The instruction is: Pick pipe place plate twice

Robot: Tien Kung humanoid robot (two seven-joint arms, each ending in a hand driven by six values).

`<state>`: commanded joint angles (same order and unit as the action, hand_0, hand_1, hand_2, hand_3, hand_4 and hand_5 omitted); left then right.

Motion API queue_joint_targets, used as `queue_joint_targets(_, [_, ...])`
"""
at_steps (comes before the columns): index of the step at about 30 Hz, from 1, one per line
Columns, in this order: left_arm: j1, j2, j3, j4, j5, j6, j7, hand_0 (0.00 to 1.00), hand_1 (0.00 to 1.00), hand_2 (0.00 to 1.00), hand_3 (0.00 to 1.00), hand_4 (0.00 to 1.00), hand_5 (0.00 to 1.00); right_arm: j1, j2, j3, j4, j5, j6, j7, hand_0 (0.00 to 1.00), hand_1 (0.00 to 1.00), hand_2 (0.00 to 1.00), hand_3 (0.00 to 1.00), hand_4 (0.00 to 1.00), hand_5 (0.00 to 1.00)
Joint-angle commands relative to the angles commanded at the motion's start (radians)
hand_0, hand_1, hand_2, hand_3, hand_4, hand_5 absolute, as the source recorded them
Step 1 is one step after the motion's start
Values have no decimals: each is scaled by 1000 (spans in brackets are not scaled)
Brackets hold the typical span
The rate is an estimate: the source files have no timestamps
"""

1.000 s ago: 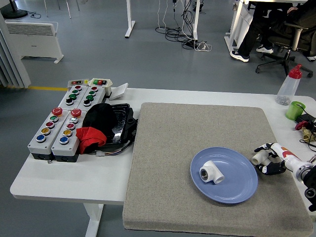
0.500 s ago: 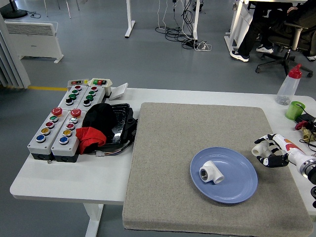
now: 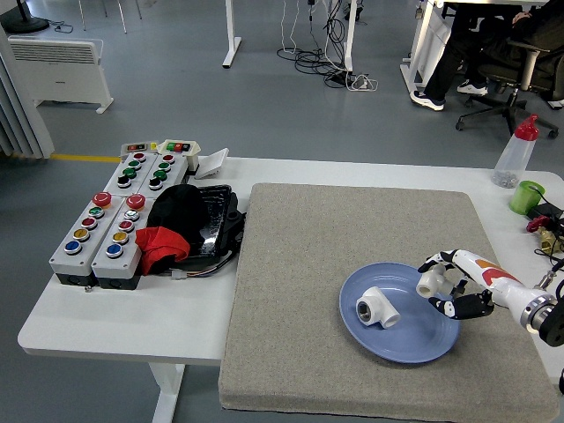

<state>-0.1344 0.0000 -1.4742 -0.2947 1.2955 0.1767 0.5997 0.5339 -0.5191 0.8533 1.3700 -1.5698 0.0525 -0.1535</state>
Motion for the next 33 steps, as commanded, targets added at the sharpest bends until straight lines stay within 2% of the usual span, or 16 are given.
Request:
queue_joint_targets(1, [0,0,-1,0,1,0,1,607,573,594,604,580,998,-3,-1,-5,5,-3,9,-1,486,588,666,686,608,183])
queue_joint_targets(6, [2,0,-2,0,4,0,4,607,573,594,604,580,998,-14,-3,-15,13,-44,67,-15,486,588,666,686,608,183])
queue_joint_targets(7, [3,0,-2,-1,5,0,5,608,573,594,604,580,998,-15,-2,-15,13,-56,92,-23,788,781,871,837,791,362])
queue_joint_targets(12, [4,0,-3,0,6,-1,5,608,573,594,604,580,998,-17,0,-20,16,-58,124,-19,788,781,871,837,791,362])
queue_joint_targets(13, [4,0,-3,0,7,-1,5,607,573,594,604,579,998,-17,1,-21,18,-56,121,-14,927,880,987,941,841,406])
queue_joint_targets(28, [-7,0,-1,2,3,-5,1,607,573,594,604,579,998,-22,8,18,53,-37,56,25,951,896,998,961,843,405])
queue_joint_targets(30, [-7,0,-2,2,4,-5,1,607,573,594,604,579,998,-30,14,44,53,-19,24,40,951,896,998,961,843,405])
queue_joint_targets(31, [-8,0,-2,2,4,-5,1,607,572,593,602,579,998,-31,15,47,53,-17,18,41,914,874,968,914,746,356])
queue_joint_targets(33, [-8,0,-4,2,6,-5,1,607,572,593,602,579,998,-50,27,92,42,64,-60,99,914,874,968,914,746,356])
